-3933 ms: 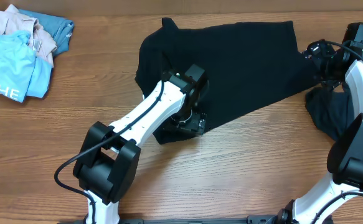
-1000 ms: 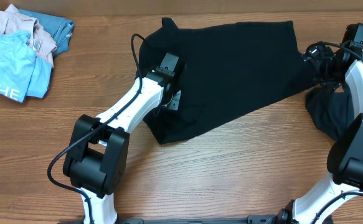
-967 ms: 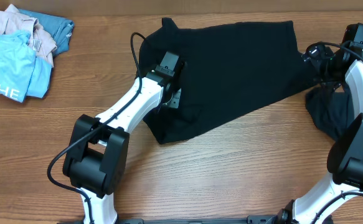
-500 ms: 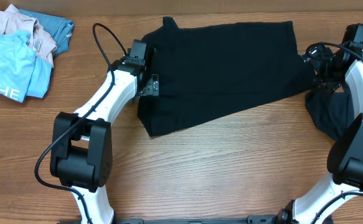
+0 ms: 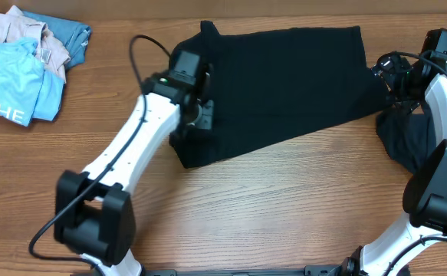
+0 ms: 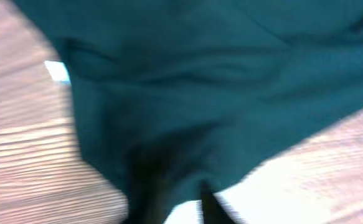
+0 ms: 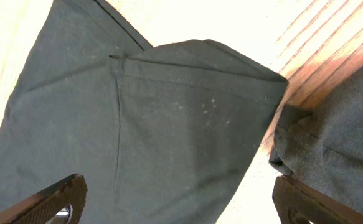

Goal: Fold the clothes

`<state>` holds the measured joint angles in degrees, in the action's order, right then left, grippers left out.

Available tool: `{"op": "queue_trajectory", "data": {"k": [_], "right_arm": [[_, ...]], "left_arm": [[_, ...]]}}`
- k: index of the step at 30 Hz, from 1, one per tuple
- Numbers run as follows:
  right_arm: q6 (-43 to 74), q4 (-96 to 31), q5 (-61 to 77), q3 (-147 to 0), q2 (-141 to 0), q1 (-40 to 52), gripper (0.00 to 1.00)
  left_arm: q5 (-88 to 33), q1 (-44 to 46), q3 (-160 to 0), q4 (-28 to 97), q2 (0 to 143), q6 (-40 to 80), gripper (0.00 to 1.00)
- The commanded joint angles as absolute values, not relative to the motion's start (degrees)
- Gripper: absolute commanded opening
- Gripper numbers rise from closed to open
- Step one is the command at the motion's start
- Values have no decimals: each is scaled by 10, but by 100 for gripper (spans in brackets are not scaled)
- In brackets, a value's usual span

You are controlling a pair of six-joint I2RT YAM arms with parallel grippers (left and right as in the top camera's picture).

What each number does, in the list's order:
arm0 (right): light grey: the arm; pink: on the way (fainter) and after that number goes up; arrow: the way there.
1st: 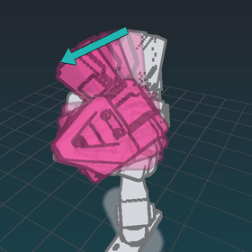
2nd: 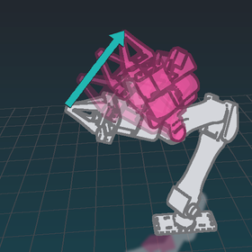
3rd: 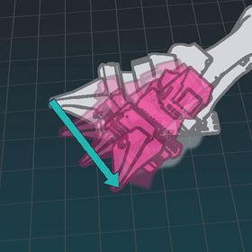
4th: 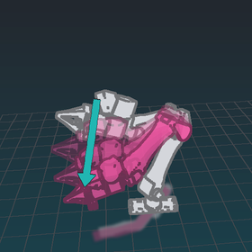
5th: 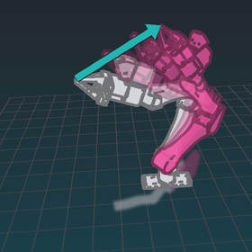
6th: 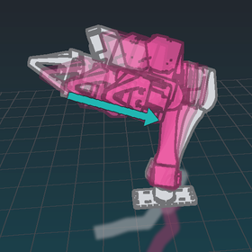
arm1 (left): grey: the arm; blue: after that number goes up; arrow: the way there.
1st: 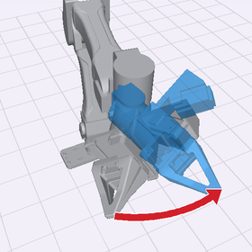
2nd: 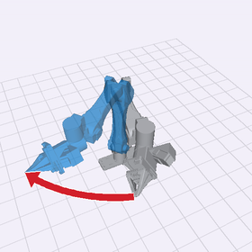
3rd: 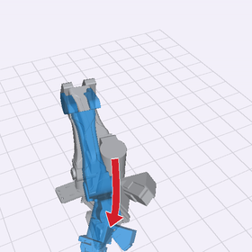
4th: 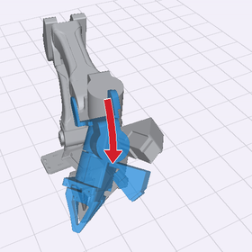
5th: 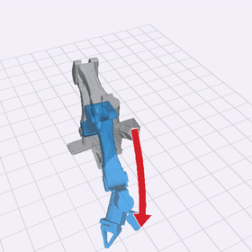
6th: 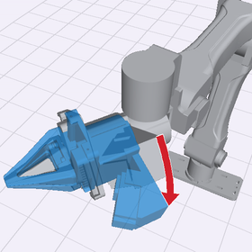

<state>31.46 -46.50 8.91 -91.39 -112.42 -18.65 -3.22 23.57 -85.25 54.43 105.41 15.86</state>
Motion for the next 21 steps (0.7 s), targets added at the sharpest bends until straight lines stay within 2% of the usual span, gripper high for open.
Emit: {"op": "queue_trajectory", "data": {"k": [1,11,16,21], "right_arm": [[312,-467,84,-926,-1103,-187,100],[310,-469,84,-926,-1103,-187,100],[310,-469,84,-926,-1103,-187,100],[310,-469,84,-926,-1103,-187,100]], "left_arm": [[-86,267,-859,540,1120,185,4],[-53,270,-859,556,1241,200,4],[22,260,-859,577,1250,207,4],[70,176,-859,639,1250,218,4]]}}
